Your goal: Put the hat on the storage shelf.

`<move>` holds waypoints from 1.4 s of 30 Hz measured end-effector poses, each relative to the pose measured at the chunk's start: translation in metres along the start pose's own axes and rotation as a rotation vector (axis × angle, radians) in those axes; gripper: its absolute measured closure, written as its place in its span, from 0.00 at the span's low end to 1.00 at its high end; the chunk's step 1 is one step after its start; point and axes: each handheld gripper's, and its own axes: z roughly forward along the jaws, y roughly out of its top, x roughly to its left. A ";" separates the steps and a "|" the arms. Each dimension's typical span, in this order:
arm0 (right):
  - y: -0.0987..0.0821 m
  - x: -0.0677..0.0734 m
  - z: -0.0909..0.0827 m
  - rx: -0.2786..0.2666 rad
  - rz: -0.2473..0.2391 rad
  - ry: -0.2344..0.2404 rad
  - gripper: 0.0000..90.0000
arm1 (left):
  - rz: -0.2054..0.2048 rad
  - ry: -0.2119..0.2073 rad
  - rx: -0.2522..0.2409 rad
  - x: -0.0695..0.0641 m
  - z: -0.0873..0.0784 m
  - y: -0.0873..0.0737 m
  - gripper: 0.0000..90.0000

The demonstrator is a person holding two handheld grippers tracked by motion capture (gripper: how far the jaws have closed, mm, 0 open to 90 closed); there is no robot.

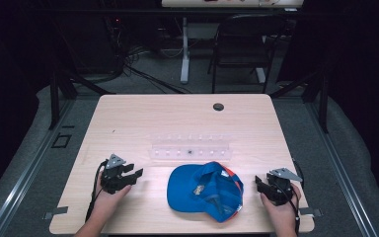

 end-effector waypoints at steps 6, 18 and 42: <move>0.002 0.002 -0.013 -0.055 0.016 0.032 0.61 | 0.053 0.004 0.019 -0.008 0.002 -0.001 0.59; 0.005 0.010 -0.021 -0.021 0.017 0.106 0.64 | 0.038 -0.010 0.009 -0.006 -0.001 0.001 0.58; 0.028 0.015 -0.040 0.206 0.045 0.236 0.66 | 0.071 -0.002 0.017 -0.014 -0.001 0.000 0.55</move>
